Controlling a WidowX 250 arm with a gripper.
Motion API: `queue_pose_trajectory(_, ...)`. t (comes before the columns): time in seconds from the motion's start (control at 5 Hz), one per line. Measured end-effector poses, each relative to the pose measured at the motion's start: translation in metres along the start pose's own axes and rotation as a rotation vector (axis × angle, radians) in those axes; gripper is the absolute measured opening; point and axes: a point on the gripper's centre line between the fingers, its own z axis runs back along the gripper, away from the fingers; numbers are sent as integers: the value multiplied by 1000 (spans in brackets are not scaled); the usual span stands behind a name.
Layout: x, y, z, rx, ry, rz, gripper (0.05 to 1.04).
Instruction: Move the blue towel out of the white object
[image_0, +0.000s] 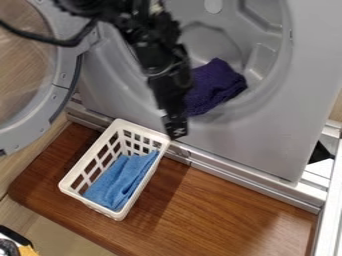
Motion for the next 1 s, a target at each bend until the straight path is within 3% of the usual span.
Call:
queue_pose_trajectory(0.4, -34, 1, -4, -1, 58, 123, 1000)
queue_pose_trajectory(0.6, -53, -9, -22, -42, 119, 159, 1000)
queue_pose_trajectory(1.0, -79, -21, -51, -107, 169, 259, 1000)
